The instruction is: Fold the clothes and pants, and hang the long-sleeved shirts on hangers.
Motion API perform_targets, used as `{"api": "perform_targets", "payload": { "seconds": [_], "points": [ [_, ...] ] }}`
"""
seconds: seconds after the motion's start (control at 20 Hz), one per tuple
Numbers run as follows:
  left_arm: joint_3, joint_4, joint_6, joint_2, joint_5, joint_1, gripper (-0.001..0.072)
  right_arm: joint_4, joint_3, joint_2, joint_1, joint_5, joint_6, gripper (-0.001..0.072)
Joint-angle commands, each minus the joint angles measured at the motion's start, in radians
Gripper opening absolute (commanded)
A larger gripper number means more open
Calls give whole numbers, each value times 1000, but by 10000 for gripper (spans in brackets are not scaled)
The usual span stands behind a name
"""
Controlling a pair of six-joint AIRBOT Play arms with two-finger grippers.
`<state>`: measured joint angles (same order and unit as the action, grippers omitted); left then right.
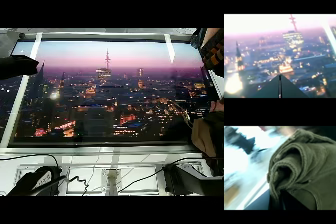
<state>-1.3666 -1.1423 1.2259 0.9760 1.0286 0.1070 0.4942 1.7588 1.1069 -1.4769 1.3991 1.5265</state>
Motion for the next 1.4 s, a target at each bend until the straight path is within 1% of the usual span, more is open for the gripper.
{"api": "perform_targets", "payload": {
  "seconds": [0.0, 0.15, 0.2, 0.25, 0.35, 0.4, 0.45, 0.5, 0.55, 0.7, 0.8, 0.85, 1.0, 1.05, 1.15, 1.2, 1.25, 1.35],
  "points": [
    [-1, -17, 0, -9, -8, 2, 20, 254, 1, -32, -220, 127, 64, 40],
    [-1, -17, 0, -9, -8, 2, 20, 431, 1, -33, -316, 180, 64, 40],
    [-1, -17, 0, -9, -8, 2, 21, 470, 1, -33, -341, 193, 84, 40],
    [-1, -17, 0, -9, -8, 2, 21, 514, 1, -34, -365, 201, 138, 40],
    [-1, -17, 0, -9, -8, 2, 21, 568, 1, -37, -399, 174, 200, 44],
    [-1, -17, 0, -9, -8, 2, 21, 577, 1, -37, -409, 150, 214, 116],
    [-1, -17, 0, -8, -8, 2, 21, 582, 1, -37, -412, 134, 224, 329],
    [-1, -17, 0, -8, -8, 2, 21, 583, 1, -37, -412, 123, 224, 569],
    [-1, -17, 0, -8, -8, 2, 21, 577, 1, -36, -410, 118, 224, 699],
    [-1, -17, 0, -8, -8, 2, 21, 527, 0, -34, -410, 99, 224, 685],
    [-1, -17, 0, -8, -8, 2, 21, 432, -2, -27, -410, 98, 223, 683],
    [-1, -17, 0, -8, -8, 2, 20, 393, -2, -21, -404, 99, 222, 661],
    [-1, -17, 0, -8, -8, 2, 21, 259, -2, -3, -335, 102, 209, 478],
    [-1, -17, 0, -8, -8, 2, 21, 208, -2, 2, -295, 103, 201, 364],
    [-1, -17, 0, -8, -8, 2, 21, 101, -2, 8, -180, 104, 117, 61],
    [-1, -17, 0, -8, -8, 2, 21, 63, -2, 10, -116, 102, 68, 41],
    [-1, -17, 0, -8, -8, 2, 21, 47, -2, 11, -42, 100, 41, 40],
    [-1, -17, 0, -8, -8, 2, 21, 46, -2, 16, 137, 106, 10, 40]
  ]
}}
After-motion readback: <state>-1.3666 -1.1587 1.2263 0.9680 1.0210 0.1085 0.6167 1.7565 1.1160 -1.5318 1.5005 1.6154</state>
